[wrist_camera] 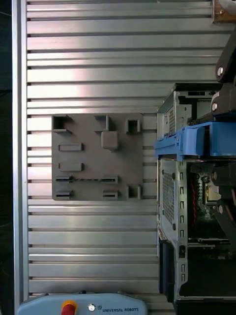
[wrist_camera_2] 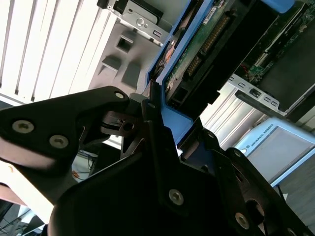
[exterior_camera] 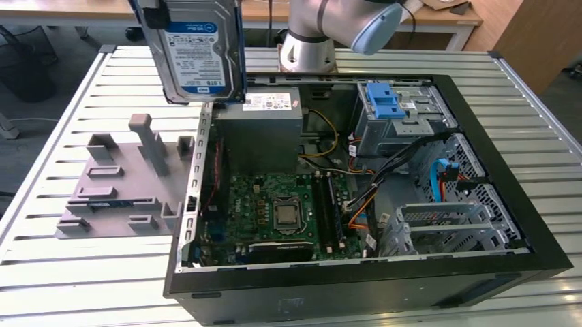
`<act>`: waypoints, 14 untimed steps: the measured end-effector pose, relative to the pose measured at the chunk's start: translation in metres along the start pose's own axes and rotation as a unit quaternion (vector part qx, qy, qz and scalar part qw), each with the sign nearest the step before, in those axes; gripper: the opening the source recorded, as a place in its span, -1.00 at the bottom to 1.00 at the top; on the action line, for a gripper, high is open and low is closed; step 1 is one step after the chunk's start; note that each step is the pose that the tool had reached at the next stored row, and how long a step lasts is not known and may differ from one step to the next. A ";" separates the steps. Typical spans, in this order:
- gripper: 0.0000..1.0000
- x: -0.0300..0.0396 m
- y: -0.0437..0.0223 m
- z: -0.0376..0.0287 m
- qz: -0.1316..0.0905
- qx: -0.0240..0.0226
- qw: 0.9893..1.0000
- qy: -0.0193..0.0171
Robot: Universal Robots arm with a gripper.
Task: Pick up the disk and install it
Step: 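Pick up the disk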
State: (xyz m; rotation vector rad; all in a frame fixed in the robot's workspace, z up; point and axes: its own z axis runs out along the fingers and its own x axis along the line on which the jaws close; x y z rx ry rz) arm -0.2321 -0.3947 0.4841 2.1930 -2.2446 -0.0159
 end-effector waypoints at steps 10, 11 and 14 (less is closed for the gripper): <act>-0.27 0.0080 -0.0078 -0.0001 0.001 0.000 1.000 0.000; -0.27 0.0086 -0.0087 -0.0001 0.001 0.000 1.000 0.000; -0.27 0.0103 -0.0120 -0.0001 0.001 0.000 1.000 0.000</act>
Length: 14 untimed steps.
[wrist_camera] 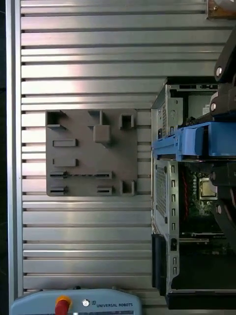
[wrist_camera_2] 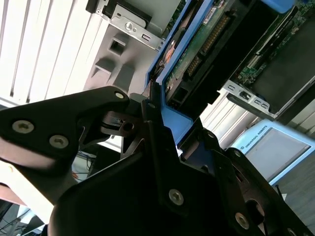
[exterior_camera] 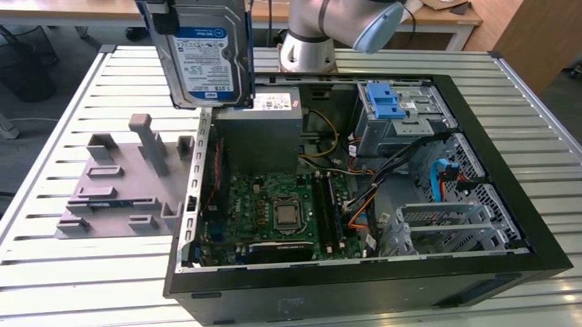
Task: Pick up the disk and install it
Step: 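Pick up the disk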
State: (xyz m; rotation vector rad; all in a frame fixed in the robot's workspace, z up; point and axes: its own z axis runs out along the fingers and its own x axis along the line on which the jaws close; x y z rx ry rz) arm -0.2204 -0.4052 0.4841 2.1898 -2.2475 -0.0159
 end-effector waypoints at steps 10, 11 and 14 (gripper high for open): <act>-0.27 0.0048 -0.0116 -0.0001 0.001 0.000 1.000 0.000; -0.27 0.0053 -0.0129 -0.0001 0.001 0.000 1.000 0.000; -0.27 0.0064 -0.0170 -0.0001 0.002 0.000 1.000 0.000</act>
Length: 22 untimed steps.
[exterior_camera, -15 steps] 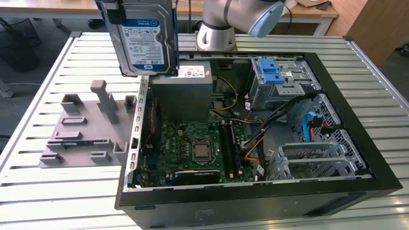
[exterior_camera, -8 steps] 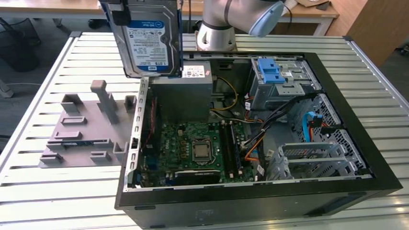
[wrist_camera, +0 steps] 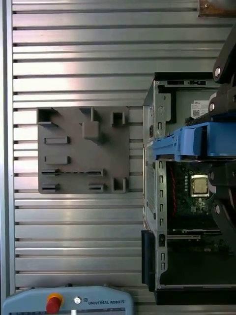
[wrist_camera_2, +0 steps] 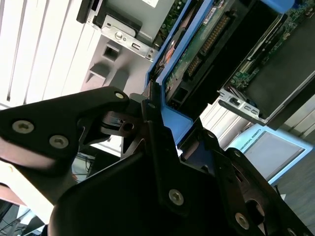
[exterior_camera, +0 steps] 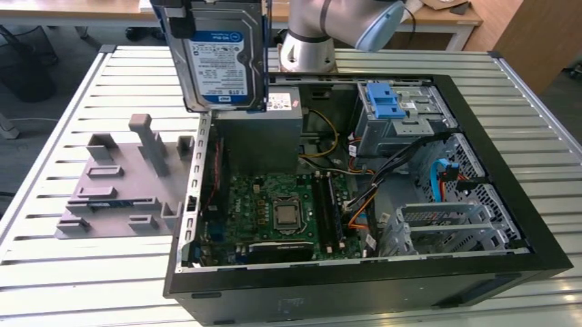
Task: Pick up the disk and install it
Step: 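Pick up the disk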
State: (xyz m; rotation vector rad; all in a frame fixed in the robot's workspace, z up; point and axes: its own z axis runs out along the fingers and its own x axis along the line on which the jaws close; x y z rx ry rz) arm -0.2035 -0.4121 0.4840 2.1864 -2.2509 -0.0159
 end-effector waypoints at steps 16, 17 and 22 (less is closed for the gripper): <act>-0.27 0.0019 -0.0180 -0.0011 0.004 0.000 1.000 0.001; -0.27 0.0024 -0.0193 -0.0010 0.004 0.000 1.000 0.001; -0.27 0.0050 -0.0264 -0.0009 0.004 0.000 1.000 -0.004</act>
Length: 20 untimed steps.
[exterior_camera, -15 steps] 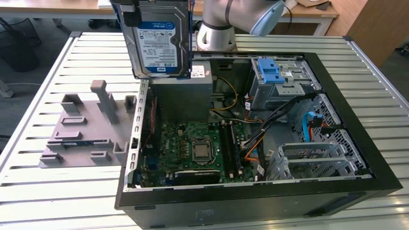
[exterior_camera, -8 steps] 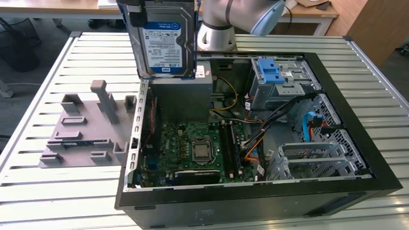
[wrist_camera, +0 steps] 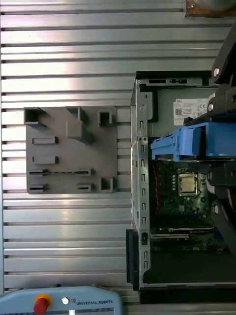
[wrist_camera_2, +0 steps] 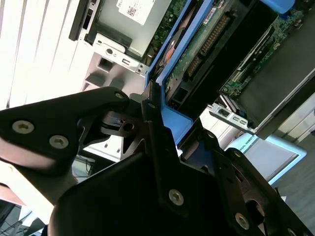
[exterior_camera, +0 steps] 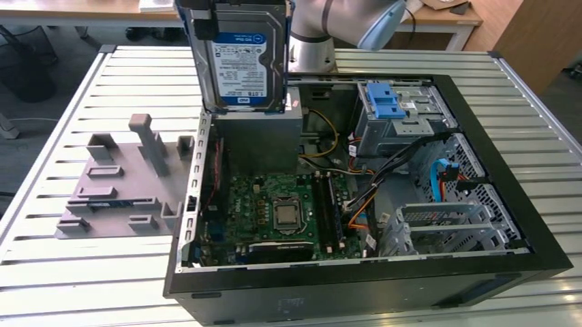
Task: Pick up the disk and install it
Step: 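Pick up the disk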
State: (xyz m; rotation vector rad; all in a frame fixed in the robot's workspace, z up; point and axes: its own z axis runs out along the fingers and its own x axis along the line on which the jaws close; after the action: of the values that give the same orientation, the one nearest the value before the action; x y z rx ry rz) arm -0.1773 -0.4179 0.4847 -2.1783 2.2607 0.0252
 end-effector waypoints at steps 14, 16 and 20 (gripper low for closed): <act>-0.27 0.0105 -0.0255 0.0003 0.000 0.000 1.000 -0.001; -0.27 0.0110 -0.0293 0.0002 0.000 0.000 1.000 -0.001; -0.27 0.0120 -0.0375 0.0002 0.000 0.000 1.000 -0.001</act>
State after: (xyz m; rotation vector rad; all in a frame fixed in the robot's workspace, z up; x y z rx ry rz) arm -0.1402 -0.4313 0.4839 -2.1774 2.2598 0.0282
